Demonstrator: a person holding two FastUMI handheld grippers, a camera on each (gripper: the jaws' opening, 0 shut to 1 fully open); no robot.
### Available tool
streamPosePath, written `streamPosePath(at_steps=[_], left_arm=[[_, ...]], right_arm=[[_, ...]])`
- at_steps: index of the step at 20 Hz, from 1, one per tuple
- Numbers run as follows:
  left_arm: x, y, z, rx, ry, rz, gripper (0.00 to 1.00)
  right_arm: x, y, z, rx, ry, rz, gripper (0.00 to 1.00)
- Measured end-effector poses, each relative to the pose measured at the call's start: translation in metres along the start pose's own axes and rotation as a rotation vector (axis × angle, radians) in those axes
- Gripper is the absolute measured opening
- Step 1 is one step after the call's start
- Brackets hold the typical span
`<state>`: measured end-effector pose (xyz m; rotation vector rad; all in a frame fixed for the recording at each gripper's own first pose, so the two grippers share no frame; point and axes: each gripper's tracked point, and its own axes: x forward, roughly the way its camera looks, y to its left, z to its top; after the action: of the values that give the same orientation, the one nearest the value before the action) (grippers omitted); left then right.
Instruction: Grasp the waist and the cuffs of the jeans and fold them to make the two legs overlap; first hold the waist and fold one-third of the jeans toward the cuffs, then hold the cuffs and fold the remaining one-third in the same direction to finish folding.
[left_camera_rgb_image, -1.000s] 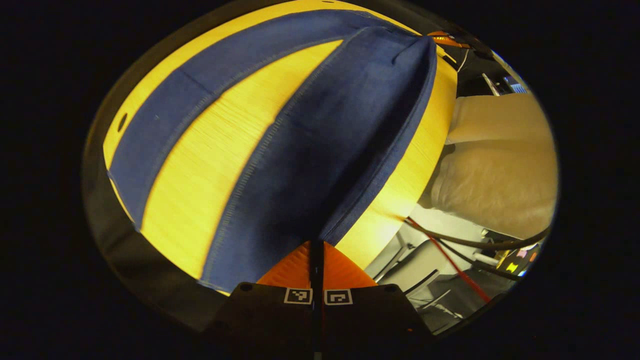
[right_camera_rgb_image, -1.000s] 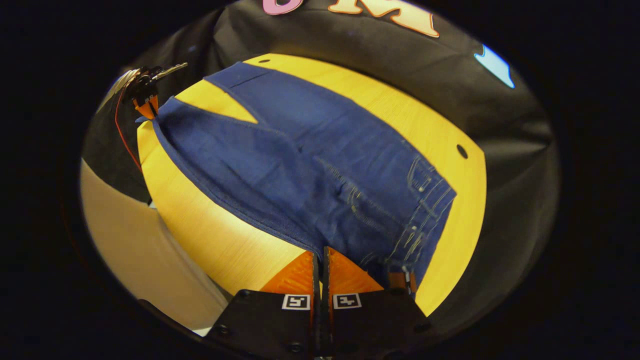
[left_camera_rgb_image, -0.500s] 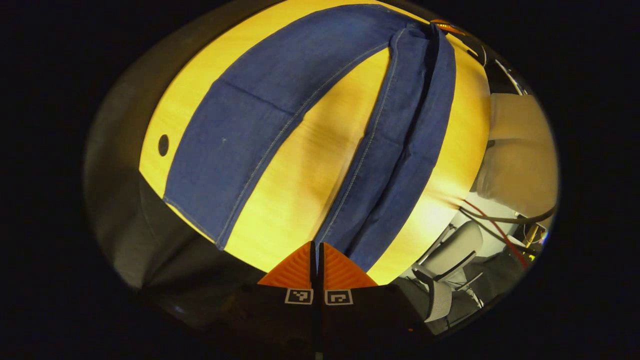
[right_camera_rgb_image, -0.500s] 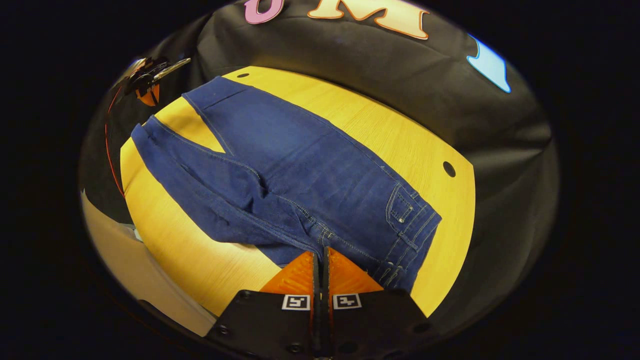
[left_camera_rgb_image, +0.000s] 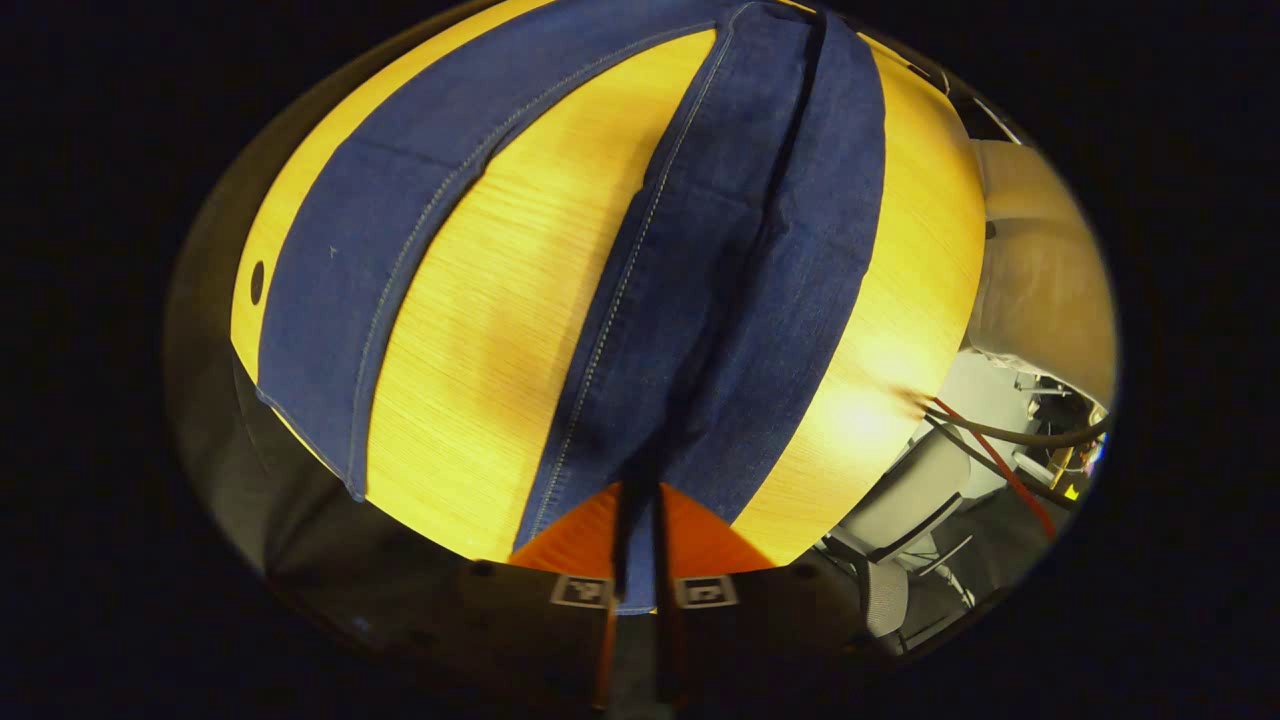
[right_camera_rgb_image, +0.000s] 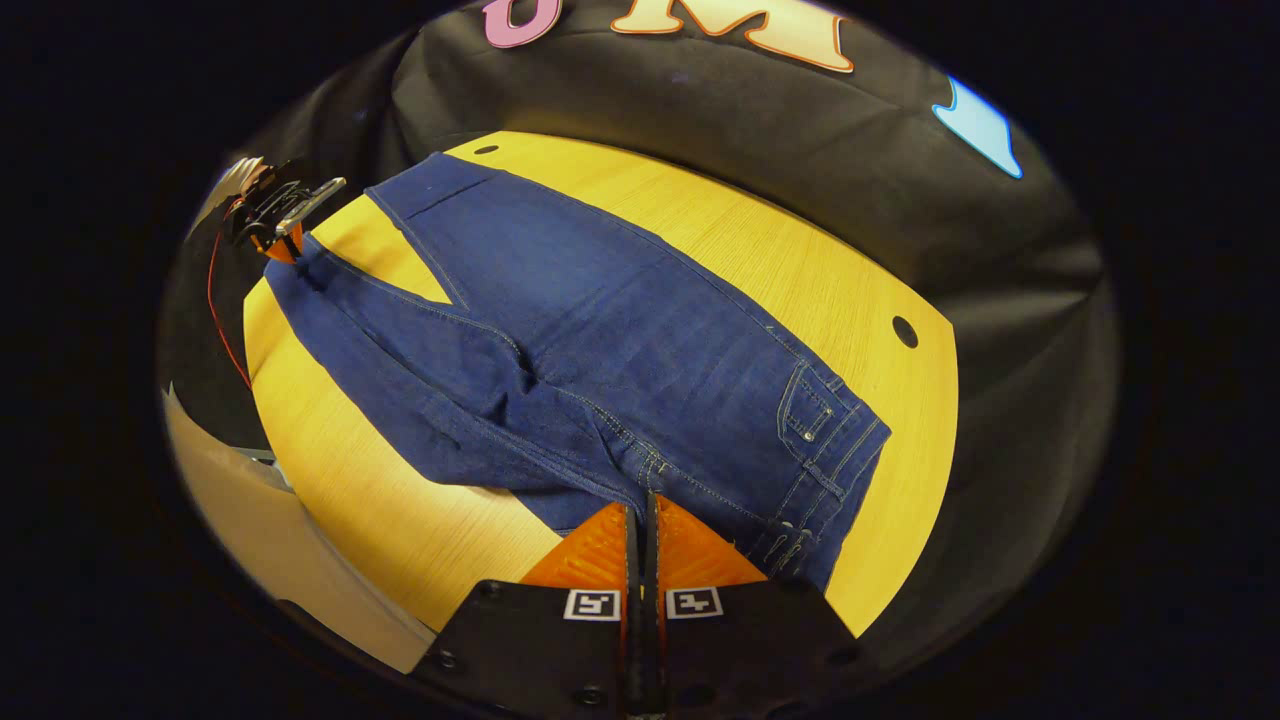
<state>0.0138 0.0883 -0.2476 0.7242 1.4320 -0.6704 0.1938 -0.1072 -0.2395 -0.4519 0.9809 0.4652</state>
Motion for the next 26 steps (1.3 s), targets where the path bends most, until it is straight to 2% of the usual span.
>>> streamPosePath(at_steps=[1,4,7,11,15,17,18,20,21,22,23,24,26], left_arm=[[0.002,-0.003,0.0,-0.002,-0.008,-0.007,0.27],[0.012,-0.003,0.003,0.024,-0.025,0.011,0.98],[0.017,-0.009,-0.001,0.005,-0.009,0.001,0.95],[0.023,-0.008,0.002,0.034,-0.014,0.015,0.97],[0.021,-0.01,0.001,0.005,0.026,0.011,0.92],[0.021,-0.014,0.001,0.0,0.047,0.005,0.86],[0.021,-0.019,-0.001,-0.01,0.057,0.002,0.72],[0.023,-0.021,-0.002,-0.001,0.062,-0.005,0.51],[0.024,-0.022,-0.003,0.007,0.066,-0.005,0.46],[0.023,-0.023,-0.006,0.019,0.067,0.003,0.28],[0.023,-0.025,-0.006,0.026,0.065,0.003,0.19],[0.024,-0.026,-0.006,0.03,0.058,0.002,0.05],[0.024,-0.025,-0.005,0.031,0.053,-0.007,0.0]], right_arm=[[-0.001,0.001,-0.001,-0.001,0.004,-0.001,0.02],[0.0,0.001,-0.003,-0.007,0.014,-0.003,0.02],[-0.001,0.0,-0.004,-0.009,0.017,-0.004,0.02],[-0.002,0.001,-0.005,-0.008,0.026,-0.003,0.02],[0.001,0.001,-0.006,-0.013,0.036,-0.004,0.02],[0.0,0.006,-0.006,-0.013,0.04,0.004,0.02],[0.001,0.007,-0.007,-0.016,0.042,0.003,0.02],[0.003,0.006,-0.009,-0.02,0.047,0.002,0.02],[0.002,0.007,-0.01,-0.019,0.051,0.004,0.02],[0.002,0.007,-0.01,-0.017,0.053,0.006,0.02],[0.003,0.007,-0.011,-0.015,0.055,0.01,0.02],[0.004,0.008,-0.011,-0.015,0.059,0.011,0.02],[0.003,0.007,-0.011,-0.016,0.061,0.01,0.02]])
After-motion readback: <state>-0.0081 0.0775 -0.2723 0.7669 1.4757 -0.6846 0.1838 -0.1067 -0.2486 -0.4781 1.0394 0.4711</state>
